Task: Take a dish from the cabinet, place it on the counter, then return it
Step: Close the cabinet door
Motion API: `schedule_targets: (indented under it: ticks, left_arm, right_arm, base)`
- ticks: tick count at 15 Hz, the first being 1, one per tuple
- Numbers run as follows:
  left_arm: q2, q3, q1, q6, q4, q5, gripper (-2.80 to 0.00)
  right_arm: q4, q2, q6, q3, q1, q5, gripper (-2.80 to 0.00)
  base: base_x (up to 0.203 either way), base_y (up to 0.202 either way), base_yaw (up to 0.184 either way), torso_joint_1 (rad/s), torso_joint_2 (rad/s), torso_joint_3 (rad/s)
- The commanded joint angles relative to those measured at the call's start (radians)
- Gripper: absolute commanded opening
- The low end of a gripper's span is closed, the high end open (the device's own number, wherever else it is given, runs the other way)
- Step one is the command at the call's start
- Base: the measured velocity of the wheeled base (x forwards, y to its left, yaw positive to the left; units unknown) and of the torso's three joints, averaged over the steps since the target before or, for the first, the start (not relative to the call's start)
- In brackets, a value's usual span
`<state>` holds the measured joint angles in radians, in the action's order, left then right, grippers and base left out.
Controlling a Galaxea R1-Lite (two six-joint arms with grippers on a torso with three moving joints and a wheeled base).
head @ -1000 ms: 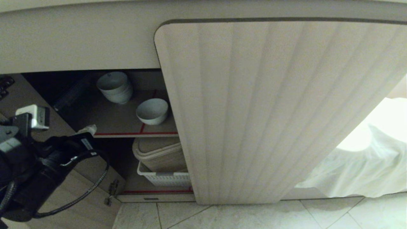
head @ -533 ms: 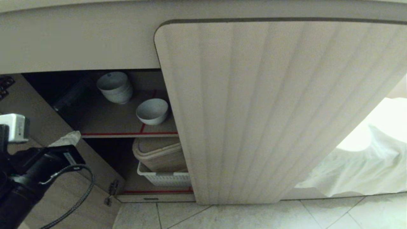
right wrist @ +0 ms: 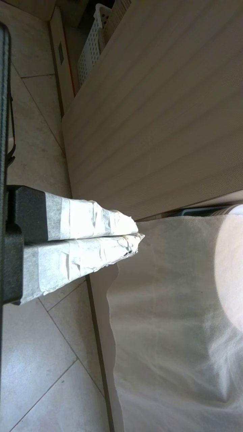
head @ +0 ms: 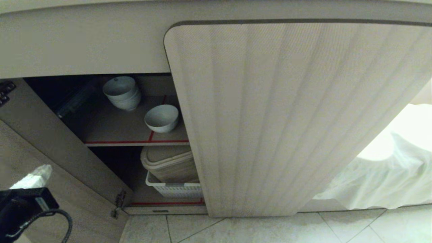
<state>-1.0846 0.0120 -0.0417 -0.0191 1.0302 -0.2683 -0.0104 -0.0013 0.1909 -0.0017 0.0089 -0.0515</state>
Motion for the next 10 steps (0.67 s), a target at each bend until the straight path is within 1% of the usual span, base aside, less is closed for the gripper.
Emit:
schedule_targets:
  ticks: [1,3,5,7,10]
  left_arm:
    - [0.131,-0.010,0.000,0.000,-0.028,0.002,-2.80]
    - [0.247,-0.011,-0.001,0.002,-0.119,0.024,-2.80]
    - [0.402,-0.011,0.007,0.003,-0.258,0.080,-2.80]
    - [0.564,-0.011,0.018,0.003,-0.436,0.125,-2.80]
    - [0.822,-0.012,0.042,-0.011,-0.735,0.168,-2.80]
  right_arm:
    - [0.000,0.001,0.000,0.000,0.000,-0.001,-2.80]
    - [0.000,0.001,0.001,0.000,0.000,-0.001,-2.80]
    - [0.000,0.001,0.001,0.000,0.000,-0.001,-2.80]
    - [0.000,0.001,0.001,0.000,0.001,-0.001,-2.80]
    - [0.000,0.001,0.001,0.000,0.000,-0.001,-2.80]
  base:
    - [0.000,0.000,0.000,0.000,0.00,0.000]
    - [0.000,0.000,0.000,0.000,0.00,0.000]
    - [0.000,0.000,0.000,0.000,0.00,0.000]
    - [0.000,0.000,0.000,0.000,0.00,0.000]
    - [0.000,0.000,0.000,0.000,0.00,0.000]
